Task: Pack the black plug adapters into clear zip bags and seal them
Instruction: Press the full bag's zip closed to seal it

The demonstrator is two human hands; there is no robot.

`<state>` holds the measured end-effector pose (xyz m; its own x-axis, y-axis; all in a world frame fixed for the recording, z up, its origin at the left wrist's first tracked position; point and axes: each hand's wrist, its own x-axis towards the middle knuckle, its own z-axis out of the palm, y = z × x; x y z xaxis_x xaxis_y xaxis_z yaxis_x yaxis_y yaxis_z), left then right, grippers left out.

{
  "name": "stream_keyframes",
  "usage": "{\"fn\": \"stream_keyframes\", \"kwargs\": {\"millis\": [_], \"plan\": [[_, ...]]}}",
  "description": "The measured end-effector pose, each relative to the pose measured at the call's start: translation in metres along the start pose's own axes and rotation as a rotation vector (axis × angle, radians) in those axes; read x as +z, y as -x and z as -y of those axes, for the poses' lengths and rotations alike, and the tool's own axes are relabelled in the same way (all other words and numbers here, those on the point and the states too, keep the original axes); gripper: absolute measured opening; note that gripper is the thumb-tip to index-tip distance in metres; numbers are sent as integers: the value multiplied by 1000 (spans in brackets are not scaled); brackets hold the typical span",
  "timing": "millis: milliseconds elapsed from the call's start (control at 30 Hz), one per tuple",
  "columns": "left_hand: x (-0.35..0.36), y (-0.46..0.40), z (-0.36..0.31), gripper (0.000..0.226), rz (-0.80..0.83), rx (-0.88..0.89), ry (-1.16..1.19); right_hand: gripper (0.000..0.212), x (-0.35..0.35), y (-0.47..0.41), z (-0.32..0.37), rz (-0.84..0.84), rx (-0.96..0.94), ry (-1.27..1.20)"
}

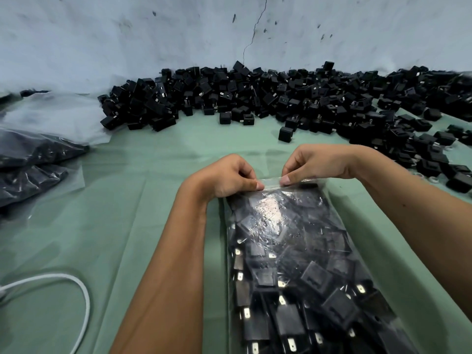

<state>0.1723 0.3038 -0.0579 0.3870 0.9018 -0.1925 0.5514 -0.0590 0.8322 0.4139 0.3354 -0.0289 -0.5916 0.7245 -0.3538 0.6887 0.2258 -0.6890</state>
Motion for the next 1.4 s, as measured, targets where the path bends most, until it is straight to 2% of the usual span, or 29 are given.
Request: {"fn": "stream_keyframes", "kwargs": {"millis": [133,300,433,533,667,800,1000,1133,1300,1400], "plan": [[0,-2,-5,15,-30,-9,-97,15,0,2,-4,-31,5,13],[14,-15,-27,14,-40,59,-265,19,5,3,-4,-70,-21,16],[17,-24,-33,13,31,43,-244,20,7,7,-5,-97,-47,-25],[17,-27,-31,16,70,46,-227,27,-4,15,-13,-99,15,27],[18,-29,-29,17,100,25,-231,17,-12,20,-24,-93,12,1],[19,-32,-32,11,61,26,-220,19,-9,15,-26,-70,-41,-1],[35,-32,-41,14,56,81,-194,31,-10,15,-29,-69,-60,-55],[33,-29,-43,16,47,86,-221,17,-16,21,-34,-47,-23,-129],[30,-32,-47,13,70,44,-270,17,-14,22,-35,-51,-79,-122],[35,-32,-47,11,66,71,-220,14,-13,20,-35,-43,-99,-151]]}}
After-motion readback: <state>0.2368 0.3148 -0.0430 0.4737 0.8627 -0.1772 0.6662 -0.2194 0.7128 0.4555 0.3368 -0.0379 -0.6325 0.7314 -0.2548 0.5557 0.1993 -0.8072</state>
